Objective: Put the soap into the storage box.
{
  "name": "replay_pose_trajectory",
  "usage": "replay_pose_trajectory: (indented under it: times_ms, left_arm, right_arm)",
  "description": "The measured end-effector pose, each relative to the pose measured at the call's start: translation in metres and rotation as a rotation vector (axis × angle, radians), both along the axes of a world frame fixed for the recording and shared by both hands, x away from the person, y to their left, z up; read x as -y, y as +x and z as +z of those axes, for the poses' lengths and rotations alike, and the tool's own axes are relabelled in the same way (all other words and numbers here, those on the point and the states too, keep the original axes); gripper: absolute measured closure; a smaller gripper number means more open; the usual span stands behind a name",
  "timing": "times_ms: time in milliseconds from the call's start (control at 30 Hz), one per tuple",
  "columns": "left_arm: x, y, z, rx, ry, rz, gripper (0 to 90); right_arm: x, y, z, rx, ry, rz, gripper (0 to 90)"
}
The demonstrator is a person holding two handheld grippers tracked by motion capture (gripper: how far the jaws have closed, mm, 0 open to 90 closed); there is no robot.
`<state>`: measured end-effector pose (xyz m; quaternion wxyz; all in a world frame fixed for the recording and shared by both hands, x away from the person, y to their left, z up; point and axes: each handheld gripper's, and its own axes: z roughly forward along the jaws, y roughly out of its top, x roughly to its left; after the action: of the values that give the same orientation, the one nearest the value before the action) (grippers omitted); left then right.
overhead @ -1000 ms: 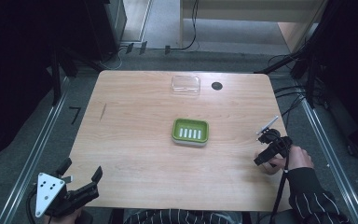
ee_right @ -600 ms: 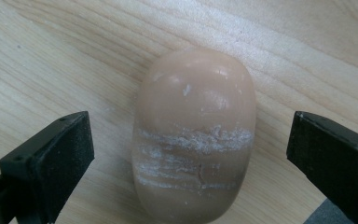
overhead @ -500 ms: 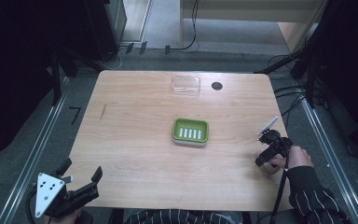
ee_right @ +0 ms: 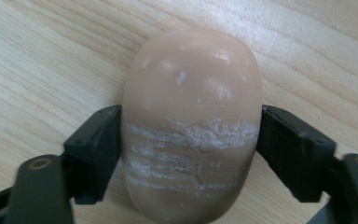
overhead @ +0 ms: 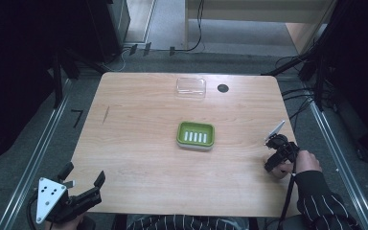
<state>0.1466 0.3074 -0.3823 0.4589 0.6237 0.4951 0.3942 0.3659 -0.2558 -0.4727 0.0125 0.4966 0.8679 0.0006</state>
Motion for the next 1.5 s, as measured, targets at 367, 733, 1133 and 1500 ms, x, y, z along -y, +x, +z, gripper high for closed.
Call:
replay_pose_trajectory:
  times_ms: [367, 733, 1133, 1500]
  left_arm:
    - [0.0, -0.001, 0.0, 0.0, 0.0, 0.002, 7.2]
    - [0.0, 0.0, 0.0, -0.002, 0.003, 0.005, 7.2]
    - [0.0, -0.001, 0.0, 0.0, 0.001, 0.004, 7.2]
    - [-0.001, -0.001, 0.0, -0.004, 0.001, 0.008, 7.2]
  right_arm:
    - [0.001, 0.0, 0.0, -0.005, 0.025, 0.005, 31.5]
    - [-0.001, 0.0, 0.002, -0.012, 0.014, 0.032, 33.1]
    - [-0.012, 0.0, 0.014, 0.01, 0.015, 0.081, 33.2]
    - [-0.031, 0.002, 0.023, 0.027, 0.027, 0.166, 33.2]
